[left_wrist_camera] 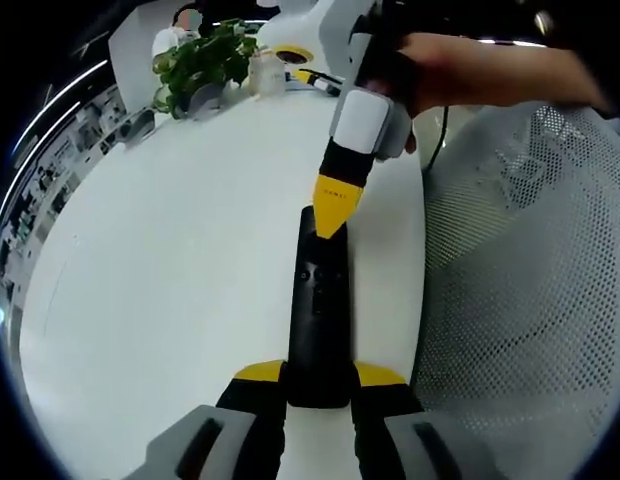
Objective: Press the specified remote control buttons in sequence, fully releasing each button before pressing the next.
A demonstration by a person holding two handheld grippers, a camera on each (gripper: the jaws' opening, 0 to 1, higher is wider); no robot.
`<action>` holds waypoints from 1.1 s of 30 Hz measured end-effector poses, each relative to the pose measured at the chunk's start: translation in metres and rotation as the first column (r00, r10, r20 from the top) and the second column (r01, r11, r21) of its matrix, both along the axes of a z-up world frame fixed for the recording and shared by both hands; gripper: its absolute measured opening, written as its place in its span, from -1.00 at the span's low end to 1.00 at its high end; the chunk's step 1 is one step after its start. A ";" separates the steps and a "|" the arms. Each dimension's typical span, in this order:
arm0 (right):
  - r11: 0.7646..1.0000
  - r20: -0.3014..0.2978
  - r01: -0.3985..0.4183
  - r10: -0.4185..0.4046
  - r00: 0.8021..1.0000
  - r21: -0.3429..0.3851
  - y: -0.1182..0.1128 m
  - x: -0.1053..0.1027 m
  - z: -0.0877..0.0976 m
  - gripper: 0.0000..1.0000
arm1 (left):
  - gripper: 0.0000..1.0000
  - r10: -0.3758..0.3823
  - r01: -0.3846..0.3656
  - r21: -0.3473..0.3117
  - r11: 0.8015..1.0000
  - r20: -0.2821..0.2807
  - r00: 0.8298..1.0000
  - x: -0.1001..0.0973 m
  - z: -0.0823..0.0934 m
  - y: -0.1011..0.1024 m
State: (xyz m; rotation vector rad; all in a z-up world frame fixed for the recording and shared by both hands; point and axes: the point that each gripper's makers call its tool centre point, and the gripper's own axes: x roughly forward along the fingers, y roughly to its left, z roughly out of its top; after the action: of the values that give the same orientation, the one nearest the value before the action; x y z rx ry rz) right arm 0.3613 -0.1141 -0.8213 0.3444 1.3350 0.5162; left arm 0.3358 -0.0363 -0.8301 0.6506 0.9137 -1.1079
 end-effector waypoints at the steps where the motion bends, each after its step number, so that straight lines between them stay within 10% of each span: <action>1: 1.000 0.004 0.002 -0.002 1.000 -0.006 0.000 0.000 0.000 -1.00 | -0.52 0.003 -0.003 -0.002 1.000 0.002 1.000 0.000 0.000 0.000; 20: 0.993 0.095 -0.028 0.039 0.995 -0.115 0.001 0.004 -0.001 -1.00 | -0.50 0.112 -0.110 -0.079 0.991 0.034 0.993 0.002 0.000 -0.001; 33: 0.998 0.070 -0.015 0.019 0.997 -0.061 0.001 0.005 -0.001 -1.00 | -0.51 0.079 -0.077 -0.064 0.995 0.030 0.996 0.002 0.000 -0.003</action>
State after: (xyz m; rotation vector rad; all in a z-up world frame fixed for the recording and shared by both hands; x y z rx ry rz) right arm 0.3660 -0.1135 -0.8219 0.2627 1.2829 0.4967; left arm 0.3378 -0.0395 -0.8303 0.5755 0.8662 -1.0487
